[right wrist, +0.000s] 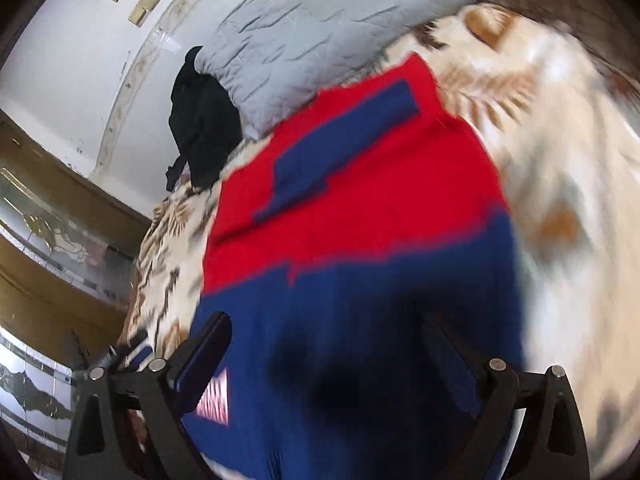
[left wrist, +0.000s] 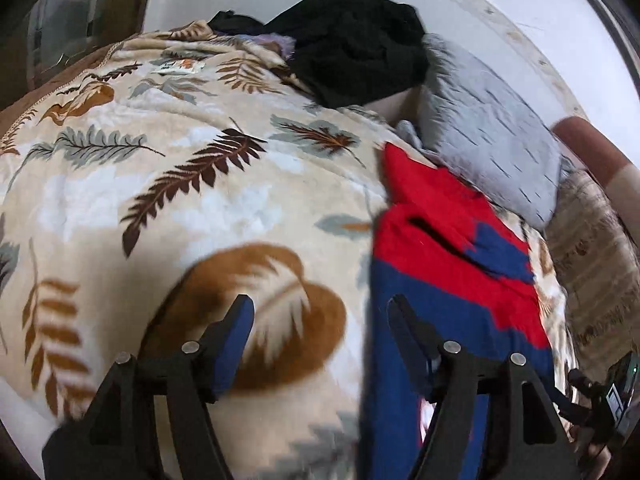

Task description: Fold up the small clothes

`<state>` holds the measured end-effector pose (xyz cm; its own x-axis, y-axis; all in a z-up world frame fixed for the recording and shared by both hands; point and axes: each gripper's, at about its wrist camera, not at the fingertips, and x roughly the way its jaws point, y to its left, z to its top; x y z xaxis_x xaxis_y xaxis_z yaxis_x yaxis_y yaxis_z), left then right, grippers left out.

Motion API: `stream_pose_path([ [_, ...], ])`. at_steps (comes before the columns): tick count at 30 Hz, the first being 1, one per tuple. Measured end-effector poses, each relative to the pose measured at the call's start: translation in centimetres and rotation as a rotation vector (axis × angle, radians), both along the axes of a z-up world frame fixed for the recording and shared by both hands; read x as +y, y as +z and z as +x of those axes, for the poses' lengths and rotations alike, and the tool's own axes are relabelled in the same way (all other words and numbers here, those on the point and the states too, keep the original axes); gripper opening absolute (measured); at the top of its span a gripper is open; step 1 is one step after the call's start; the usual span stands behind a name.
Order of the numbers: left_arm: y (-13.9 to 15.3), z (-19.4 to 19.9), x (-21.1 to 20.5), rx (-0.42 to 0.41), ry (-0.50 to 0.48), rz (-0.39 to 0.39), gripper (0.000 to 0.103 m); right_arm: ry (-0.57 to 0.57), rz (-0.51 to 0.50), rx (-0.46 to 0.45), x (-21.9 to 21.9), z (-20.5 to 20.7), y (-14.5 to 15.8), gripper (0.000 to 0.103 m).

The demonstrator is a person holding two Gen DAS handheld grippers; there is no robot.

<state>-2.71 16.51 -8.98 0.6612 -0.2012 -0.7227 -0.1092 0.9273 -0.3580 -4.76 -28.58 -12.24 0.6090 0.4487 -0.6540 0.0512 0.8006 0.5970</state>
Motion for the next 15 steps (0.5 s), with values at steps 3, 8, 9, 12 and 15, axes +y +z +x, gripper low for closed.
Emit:
stream_pose_path([
  [3,0.5,-2.5,-1.1,-0.011,-0.034,0.016,0.073,-0.026,-0.018,-0.032,-0.6,-4.9,0.4,0.098],
  [8,0.7,-4.5,-3.2,-0.005,-0.075,0.043,0.073,-0.047,-0.124,-0.203,-0.9,-8.2,5.4,0.098],
  [9,0.9,-4.6,-3.7,-0.001,-0.087,0.038,0.073,-0.048,-0.144,-0.253,-0.6,-8.5,6.8,0.098],
  [12,1.4,-5.1,-4.7,-0.011,-0.106,0.023,0.073,-0.047,-0.228,-0.382,0.8,-9.5,10.0,0.098],
  [15,2.0,-5.7,-5.6,-0.035,-0.126,0.044,0.075,-0.041,-0.283,-0.458,1.6,-10.7,11.3,0.098],
])
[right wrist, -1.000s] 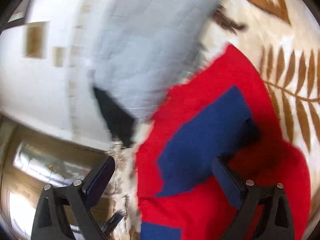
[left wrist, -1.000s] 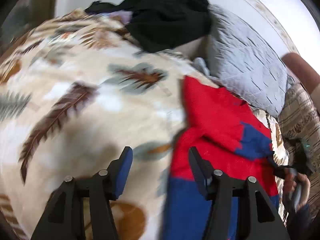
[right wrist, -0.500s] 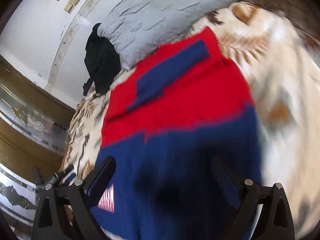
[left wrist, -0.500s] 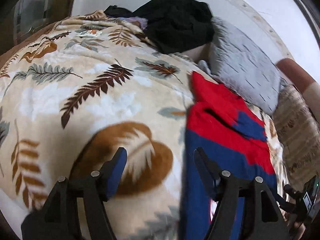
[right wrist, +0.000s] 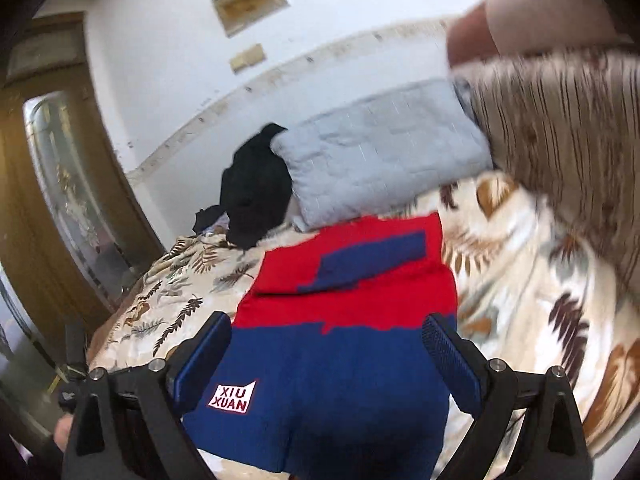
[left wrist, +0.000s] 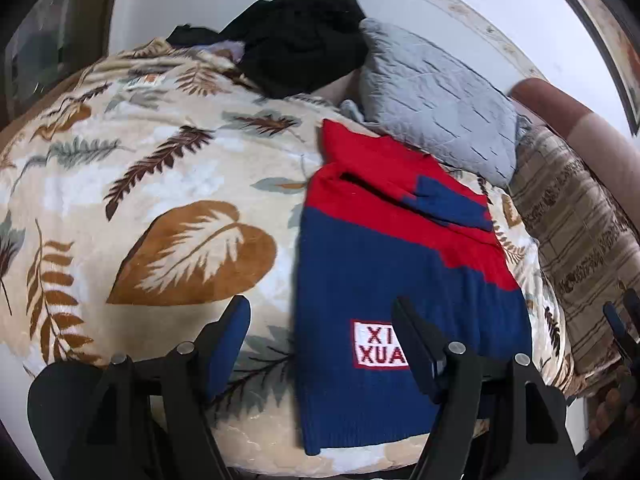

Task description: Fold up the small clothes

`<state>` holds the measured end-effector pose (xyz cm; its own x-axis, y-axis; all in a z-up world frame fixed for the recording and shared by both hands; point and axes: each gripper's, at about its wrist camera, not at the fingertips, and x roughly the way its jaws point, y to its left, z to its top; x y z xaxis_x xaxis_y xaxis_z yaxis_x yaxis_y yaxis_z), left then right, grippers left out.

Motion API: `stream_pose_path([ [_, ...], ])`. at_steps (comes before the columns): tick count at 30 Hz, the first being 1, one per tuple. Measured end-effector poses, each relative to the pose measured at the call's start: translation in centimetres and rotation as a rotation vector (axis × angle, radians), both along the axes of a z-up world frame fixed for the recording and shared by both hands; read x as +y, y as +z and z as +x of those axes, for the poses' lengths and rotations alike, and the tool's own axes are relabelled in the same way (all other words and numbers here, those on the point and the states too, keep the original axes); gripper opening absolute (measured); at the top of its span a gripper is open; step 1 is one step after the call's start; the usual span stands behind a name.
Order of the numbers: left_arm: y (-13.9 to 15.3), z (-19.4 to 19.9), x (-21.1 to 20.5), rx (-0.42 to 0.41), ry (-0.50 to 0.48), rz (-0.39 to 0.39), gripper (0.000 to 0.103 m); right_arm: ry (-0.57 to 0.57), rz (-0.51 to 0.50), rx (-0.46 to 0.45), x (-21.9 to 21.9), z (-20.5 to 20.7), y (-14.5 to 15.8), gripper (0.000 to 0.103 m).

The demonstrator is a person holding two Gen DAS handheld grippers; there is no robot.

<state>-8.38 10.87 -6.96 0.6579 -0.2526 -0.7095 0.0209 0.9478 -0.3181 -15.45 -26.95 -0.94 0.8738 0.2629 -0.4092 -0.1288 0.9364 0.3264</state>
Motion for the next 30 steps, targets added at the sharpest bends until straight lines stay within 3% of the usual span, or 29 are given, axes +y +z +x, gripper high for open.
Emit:
stream_pose_path([
  [2,-0.3,-0.2,-0.5,0.016,0.001,0.019,0.078,0.004,-0.012,0.013,0.1,-0.2,-0.7,0.100],
  [7,-1.5,-0.9,-0.7,0.084,-0.002,0.016,0.078,-0.032,0.024,0.219,-1.6,1.0,-4.9,0.100],
  [15,-4.4,-1.3,-0.5,0.176,-0.008,0.012,0.078,-0.077,0.122,0.417,-6.0,2.2,-10.2,0.100],
  [20,-4.8,-1.8,-0.8,0.193,-0.045,0.004,0.078,-0.051,0.185,0.480,-6.4,2.5,-11.3,0.100],
  [30,-6.4,-2.1,-1.9,0.246,-0.097,-0.045,0.078,-0.036,0.211,0.583,-5.4,2.2,-13.7,0.100],
])
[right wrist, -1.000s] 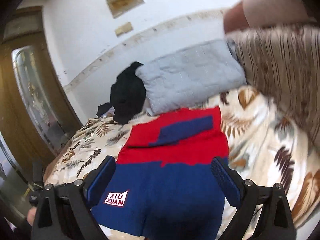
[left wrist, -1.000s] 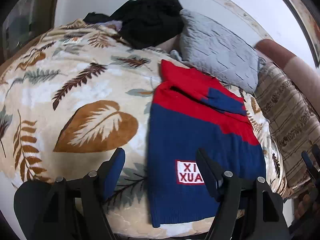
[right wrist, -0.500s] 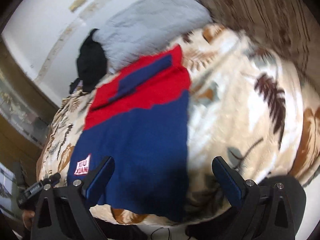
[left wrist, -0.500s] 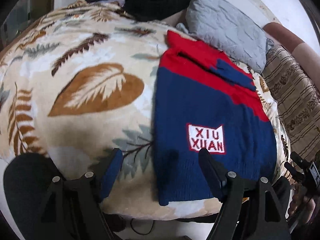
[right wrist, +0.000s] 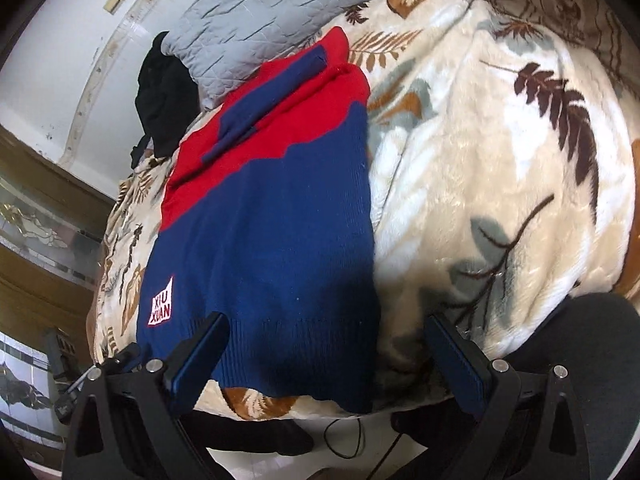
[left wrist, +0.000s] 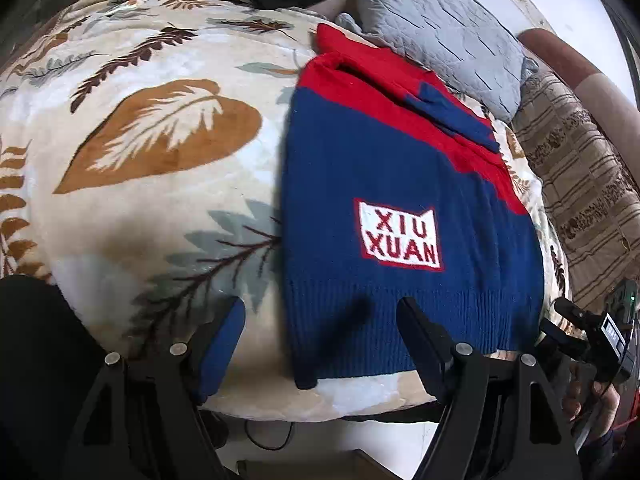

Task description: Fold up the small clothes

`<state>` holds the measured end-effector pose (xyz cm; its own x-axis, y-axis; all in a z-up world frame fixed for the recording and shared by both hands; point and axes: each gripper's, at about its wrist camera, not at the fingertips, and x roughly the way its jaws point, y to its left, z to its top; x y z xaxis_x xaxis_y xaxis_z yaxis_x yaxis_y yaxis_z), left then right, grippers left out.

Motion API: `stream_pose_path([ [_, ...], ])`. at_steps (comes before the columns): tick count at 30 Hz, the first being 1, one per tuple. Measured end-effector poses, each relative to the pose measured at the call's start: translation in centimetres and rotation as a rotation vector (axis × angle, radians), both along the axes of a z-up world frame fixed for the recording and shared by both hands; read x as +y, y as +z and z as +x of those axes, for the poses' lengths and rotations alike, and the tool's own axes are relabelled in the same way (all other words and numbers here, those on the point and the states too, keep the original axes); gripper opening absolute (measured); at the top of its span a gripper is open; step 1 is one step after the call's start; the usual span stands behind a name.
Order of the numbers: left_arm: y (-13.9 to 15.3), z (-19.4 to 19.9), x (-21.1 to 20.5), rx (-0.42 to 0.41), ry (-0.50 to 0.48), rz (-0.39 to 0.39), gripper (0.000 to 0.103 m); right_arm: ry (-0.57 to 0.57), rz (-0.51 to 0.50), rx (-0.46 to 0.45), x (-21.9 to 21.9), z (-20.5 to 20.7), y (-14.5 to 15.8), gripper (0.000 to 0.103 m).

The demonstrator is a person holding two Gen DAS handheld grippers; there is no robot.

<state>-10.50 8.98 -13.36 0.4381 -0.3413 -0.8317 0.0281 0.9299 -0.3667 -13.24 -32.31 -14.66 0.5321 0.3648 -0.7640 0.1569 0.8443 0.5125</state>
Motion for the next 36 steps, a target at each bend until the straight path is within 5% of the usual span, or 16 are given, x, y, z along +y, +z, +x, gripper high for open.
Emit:
stream_pose_path([
  [9,-0.1,-0.1,-0.8,0.010,-0.021,0.009,0.078,0.040,0.063,0.013,1.4,0.2,-0.7,0.094],
  [11,-0.1,0.0,-1.2,0.012,-0.035,0.009,0.075,0.036,0.064,0.029,1.4,0.3,-1.0,0.067],
  [14,-0.2,0.0,-1.6,0.016,-0.038,0.025,0.068,0.030,0.066,0.044,1.2,0.6,-1.2,0.056],
  [18,-0.5,0.5,-1.4,0.037,-0.023,0.090,0.026,0.033,0.058,0.061,0.9,0.5,-1.5,0.033],
  [21,-0.5,0.7,-0.6,0.057,-0.016,0.051,0.006,0.039,0.054,0.069,1.0,0.5,-1.7,0.024],
  [23,0.1,0.7,0.0,0.044,-0.002,0.025,0.005,0.054,0.053,0.067,1.3,0.7,-1.5,0.011],
  [29,5.2,-0.5,2.2,-0.098,0.056,-0.013,0.005,0.038,0.035,-0.051,0.3,-0.3,3.5,0.006],
  [31,3.8,-0.2,2.5,-0.051,0.057,-0.011,0.005,0.028,0.034,-0.057,-0.3,-0.6,4.2,0.006],
  [33,0.9,0.3,2.3,0.042,0.063,-0.014,0.005,0.017,0.036,-0.008,-0.7,-0.4,2.7,0.007],
  [36,-0.2,0.3,2.0,0.068,0.079,-0.018,0.005,-0.039,0.119,0.067,-1.5,-0.2,-0.4,0.011],
])
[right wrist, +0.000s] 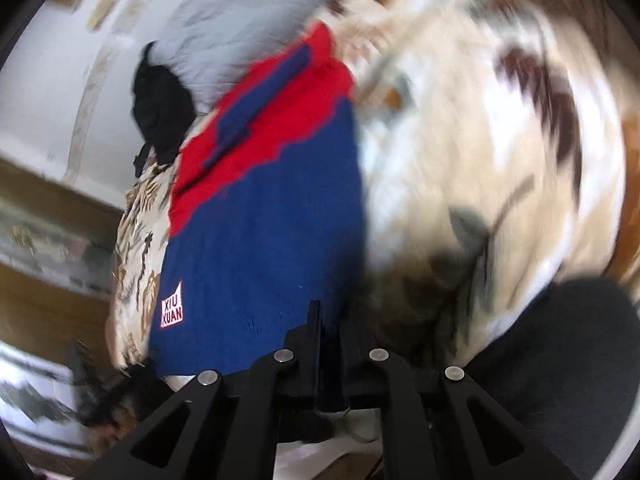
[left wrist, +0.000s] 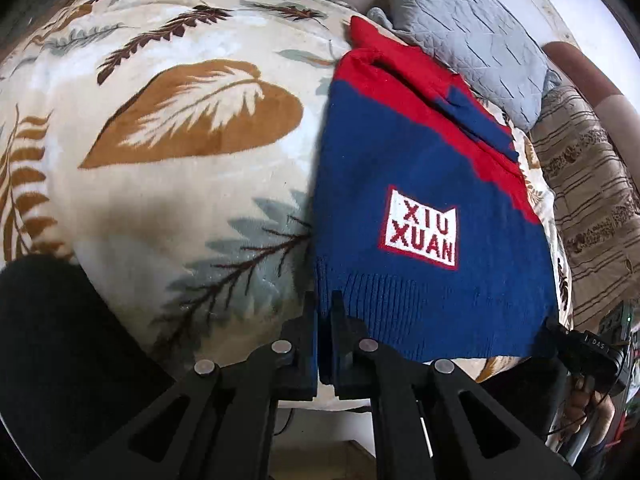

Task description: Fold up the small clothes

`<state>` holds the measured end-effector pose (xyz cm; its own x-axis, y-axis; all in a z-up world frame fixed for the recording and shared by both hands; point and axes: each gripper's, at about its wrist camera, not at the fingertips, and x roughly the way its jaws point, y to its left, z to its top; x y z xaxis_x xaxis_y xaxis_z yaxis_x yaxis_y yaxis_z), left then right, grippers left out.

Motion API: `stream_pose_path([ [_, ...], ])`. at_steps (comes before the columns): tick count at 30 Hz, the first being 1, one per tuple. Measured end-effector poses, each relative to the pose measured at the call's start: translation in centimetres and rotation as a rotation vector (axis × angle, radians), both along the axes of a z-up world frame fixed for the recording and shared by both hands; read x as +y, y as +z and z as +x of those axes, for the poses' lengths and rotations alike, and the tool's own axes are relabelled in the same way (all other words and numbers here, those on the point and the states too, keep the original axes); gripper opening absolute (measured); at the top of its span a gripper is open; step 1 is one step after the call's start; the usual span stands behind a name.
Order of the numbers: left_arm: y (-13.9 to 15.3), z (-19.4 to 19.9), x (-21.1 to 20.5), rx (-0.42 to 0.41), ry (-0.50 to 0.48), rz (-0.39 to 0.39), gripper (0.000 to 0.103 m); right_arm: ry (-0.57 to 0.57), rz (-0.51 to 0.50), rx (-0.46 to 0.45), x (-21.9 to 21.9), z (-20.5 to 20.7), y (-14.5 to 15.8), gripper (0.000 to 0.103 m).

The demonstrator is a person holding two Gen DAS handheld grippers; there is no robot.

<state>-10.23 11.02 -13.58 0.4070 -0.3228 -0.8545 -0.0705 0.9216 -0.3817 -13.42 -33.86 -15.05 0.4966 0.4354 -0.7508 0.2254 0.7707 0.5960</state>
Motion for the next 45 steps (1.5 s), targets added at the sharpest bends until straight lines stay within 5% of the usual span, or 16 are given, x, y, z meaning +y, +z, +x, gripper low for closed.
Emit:
stream_pose_path([
  [3,1.0,0.0,-0.3,-0.047,-0.001,-0.005,0.008,-0.023,-0.001,-0.032,0.0,-0.2,0.1,0.022],
  [5,0.7,0.4,-0.5,-0.037,0.015,0.017,0.033,-0.007,-0.021,-0.060,0.5,0.1,0.6,0.093],
  [6,0.3,0.5,-0.3,-0.024,0.022,0.023,0.047,-0.009,-0.027,-0.069,0.6,0.2,0.6,0.099],
  [8,0.1,0.5,-0.6,-0.027,0.017,0.042,0.042,0.011,-0.030,-0.055,1.2,0.7,0.2,0.090],
  [9,0.1,0.6,-0.9,-0.034,-0.002,0.064,0.004,0.025,-0.030,-0.038,1.4,0.9,-0.1,0.076],
  [10,0.2,0.7,-0.9,-0.028,-0.017,0.053,0.004,0.043,-0.045,0.003,1.7,1.2,-0.7,0.021],
  [11,0.5,0.7,-0.6,-0.028,-0.010,0.024,0.004,0.048,-0.050,0.040,1.9,1.4,-1.2,0.006],
  [16,5.7,-0.3,1.0,-0.162,0.028,-0.049,0.004,0.031,-0.009,-0.065,0.7,0.3,3.1,0.005],
  [21,-1.1,1.4,1.0,0.058,0.046,-0.029,0.004,0.024,-0.004,0.025,-0.7,1.1,-0.1,0.005],
  [26,3.7,0.4,0.8,-0.119,0.030,-0.008,0.004,0.006,0.058,-0.011,-0.5,0.5,0.7,0.005],
  [30,-0.6,1.6,0.7,0.054,0.047,-0.009,0.004,0.036,0.006,0.027,-0.3,1.4,-0.3,0.005],
  [32,1.7,0.8,0.7,-0.022,0.046,-0.012,0.004,0.022,0.056,0.088,-0.1,1.4,-2.0,0.006],
  [34,4.2,0.2,0.3,-0.116,0.013,0.034,0.005,0.023,0.062,0.008,0.1,0.8,0.3,0.005],
  [38,-0.9,2.1,0.8,0.075,0.024,0.019,0.004,0.058,-0.015,0.042,-0.1,1.6,-0.2,0.005],
  [42,2.4,2.1,0.5,-0.054,-0.010,0.076,0.005,0.054,0.039,0.059,-0.2,2.1,-0.7,0.005],
  [45,-0.7,3.2,1.2,0.066,-0.001,0.068,0.005,0.091,-0.004,0.067,-0.1,2.9,-0.7,0.005],
])
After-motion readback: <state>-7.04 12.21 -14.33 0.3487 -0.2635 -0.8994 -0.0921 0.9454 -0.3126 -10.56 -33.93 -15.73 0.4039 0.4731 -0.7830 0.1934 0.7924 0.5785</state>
